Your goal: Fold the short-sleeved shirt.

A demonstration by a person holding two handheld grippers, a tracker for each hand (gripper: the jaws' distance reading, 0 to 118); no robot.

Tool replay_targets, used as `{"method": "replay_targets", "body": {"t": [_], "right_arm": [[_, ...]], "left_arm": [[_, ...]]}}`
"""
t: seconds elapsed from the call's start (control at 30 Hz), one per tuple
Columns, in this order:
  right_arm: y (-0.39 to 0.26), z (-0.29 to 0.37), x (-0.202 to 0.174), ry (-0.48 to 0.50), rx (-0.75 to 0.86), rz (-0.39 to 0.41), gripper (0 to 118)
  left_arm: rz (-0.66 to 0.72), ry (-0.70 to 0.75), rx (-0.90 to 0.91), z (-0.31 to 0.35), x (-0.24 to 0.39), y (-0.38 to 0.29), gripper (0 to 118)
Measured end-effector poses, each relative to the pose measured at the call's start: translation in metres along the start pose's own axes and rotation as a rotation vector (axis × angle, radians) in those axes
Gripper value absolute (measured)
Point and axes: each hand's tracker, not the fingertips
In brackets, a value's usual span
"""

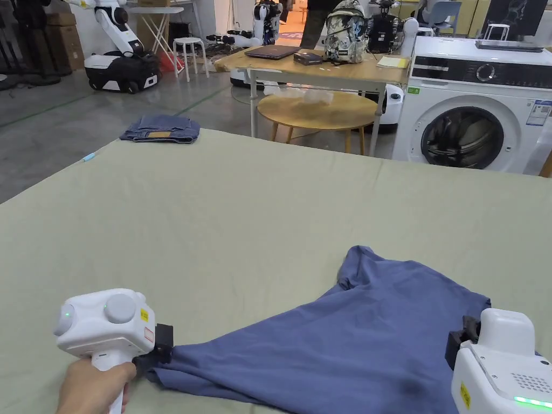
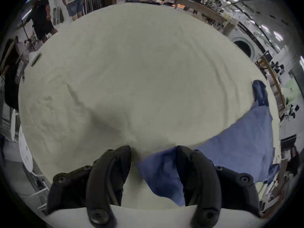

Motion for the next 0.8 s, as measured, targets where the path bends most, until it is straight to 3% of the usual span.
{"method": "replay_targets", "body": {"t": [0.13,0.23,0.5,0.67,0.73,0.8], "right_arm": [[-0.003,-0.003,0.001,-0.001,-0.008,-0.003,0],[-0.006,-0.006,0.002,0.003,-0.024,-0.014,0],[-0.002,-0.022,0.012,0.019,-0.050,-0.016,0],[0.041,-0.078,0.036,0.065,-0.132,0.029,1],[0.061,-0.114,0.044,0.091,-0.194,0.068,24],[0.085,-0.141,0.048,0.084,-0.228,0.105,67]], "left_arm": [[-0.114,0.111,0.051,0.000,0.025,-0.011,35],[-0.162,0.118,0.059,-0.010,0.030,-0.006,2],[-0.121,0.010,0.084,-0.005,0.011,-0.005,0],[-0.114,-0.015,0.107,0.010,0.007,-0.015,0],[-0.105,-0.022,0.112,0.014,0.009,-0.018,0],[-0.102,-0.025,0.111,0.014,0.009,-0.019,0]]}}
